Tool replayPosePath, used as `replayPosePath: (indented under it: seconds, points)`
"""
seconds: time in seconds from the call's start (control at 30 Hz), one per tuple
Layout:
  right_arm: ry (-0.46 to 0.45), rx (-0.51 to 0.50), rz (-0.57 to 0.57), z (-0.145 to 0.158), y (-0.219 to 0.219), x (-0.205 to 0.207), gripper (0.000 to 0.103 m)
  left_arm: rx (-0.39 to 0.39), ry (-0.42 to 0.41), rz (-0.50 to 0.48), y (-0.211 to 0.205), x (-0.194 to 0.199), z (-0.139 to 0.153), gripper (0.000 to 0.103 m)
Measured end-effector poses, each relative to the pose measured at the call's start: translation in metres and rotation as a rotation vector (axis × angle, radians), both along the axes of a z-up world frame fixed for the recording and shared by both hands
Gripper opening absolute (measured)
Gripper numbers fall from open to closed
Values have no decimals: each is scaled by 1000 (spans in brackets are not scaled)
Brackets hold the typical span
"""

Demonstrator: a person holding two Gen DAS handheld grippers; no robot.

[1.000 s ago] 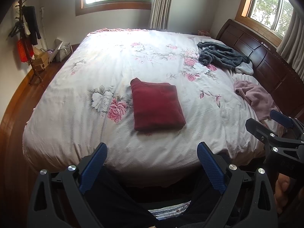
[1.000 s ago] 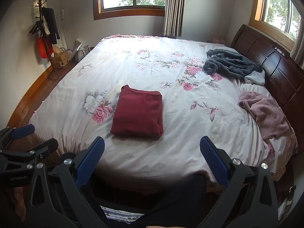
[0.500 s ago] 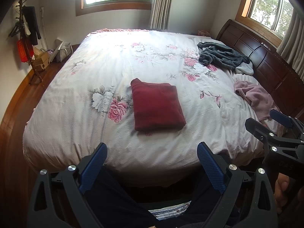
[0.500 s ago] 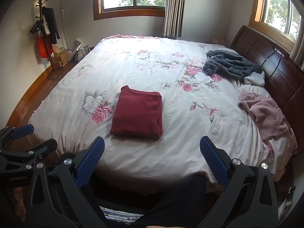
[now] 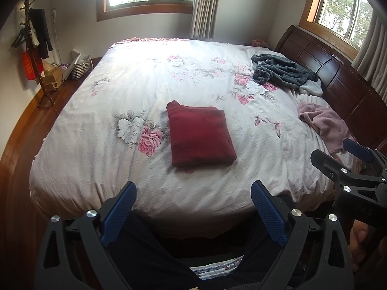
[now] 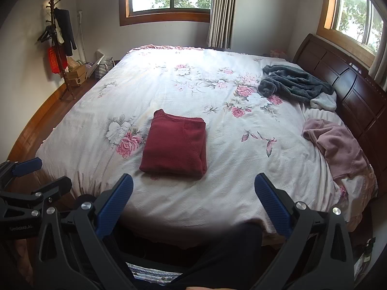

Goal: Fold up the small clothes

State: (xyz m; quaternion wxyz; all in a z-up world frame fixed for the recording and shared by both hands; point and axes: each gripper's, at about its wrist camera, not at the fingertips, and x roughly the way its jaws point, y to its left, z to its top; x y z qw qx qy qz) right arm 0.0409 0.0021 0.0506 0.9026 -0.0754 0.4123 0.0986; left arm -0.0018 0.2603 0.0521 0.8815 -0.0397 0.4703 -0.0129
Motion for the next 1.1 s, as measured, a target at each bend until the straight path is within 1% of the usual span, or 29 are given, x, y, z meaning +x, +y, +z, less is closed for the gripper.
replayPosePath:
  seconds: [1.1]
  points:
    - [3, 2, -7, -1, -3, 4, 100, 2, -1, 3, -3, -3, 0, 96]
